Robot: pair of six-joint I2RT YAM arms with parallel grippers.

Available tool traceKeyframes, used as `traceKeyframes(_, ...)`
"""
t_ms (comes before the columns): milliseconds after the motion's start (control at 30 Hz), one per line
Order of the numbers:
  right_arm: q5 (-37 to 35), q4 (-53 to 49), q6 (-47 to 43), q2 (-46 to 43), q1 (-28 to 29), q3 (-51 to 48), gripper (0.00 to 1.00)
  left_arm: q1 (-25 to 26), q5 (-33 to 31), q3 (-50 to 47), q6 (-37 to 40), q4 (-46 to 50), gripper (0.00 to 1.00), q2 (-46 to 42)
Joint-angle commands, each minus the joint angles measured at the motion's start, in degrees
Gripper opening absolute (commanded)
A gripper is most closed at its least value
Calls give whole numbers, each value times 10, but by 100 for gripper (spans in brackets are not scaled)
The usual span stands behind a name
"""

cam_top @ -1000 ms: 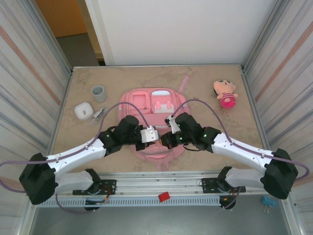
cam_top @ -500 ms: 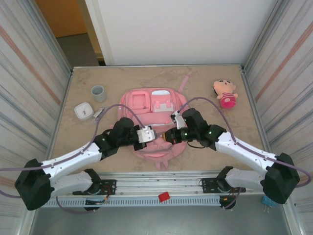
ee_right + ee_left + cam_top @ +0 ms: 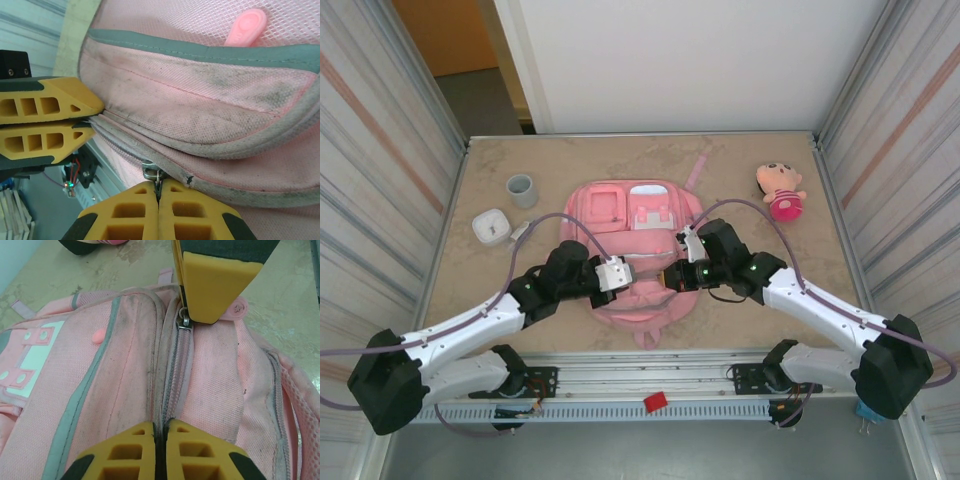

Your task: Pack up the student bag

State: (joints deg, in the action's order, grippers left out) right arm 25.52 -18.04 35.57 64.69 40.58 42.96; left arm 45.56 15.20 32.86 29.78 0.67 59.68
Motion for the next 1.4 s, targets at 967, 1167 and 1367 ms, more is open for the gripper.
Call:
traceKeyframes(967,-99,-104,5,72,73,85,17,15,25,21,-4,-39,3,49)
traceKeyframes(1167,-173,-103,32,88,105,84,28,15,27,19,-8,-42,2,35)
traceKeyframes(1367,-223,-67,54,86,121,71,32,15,33,18,-9,-53,3,33)
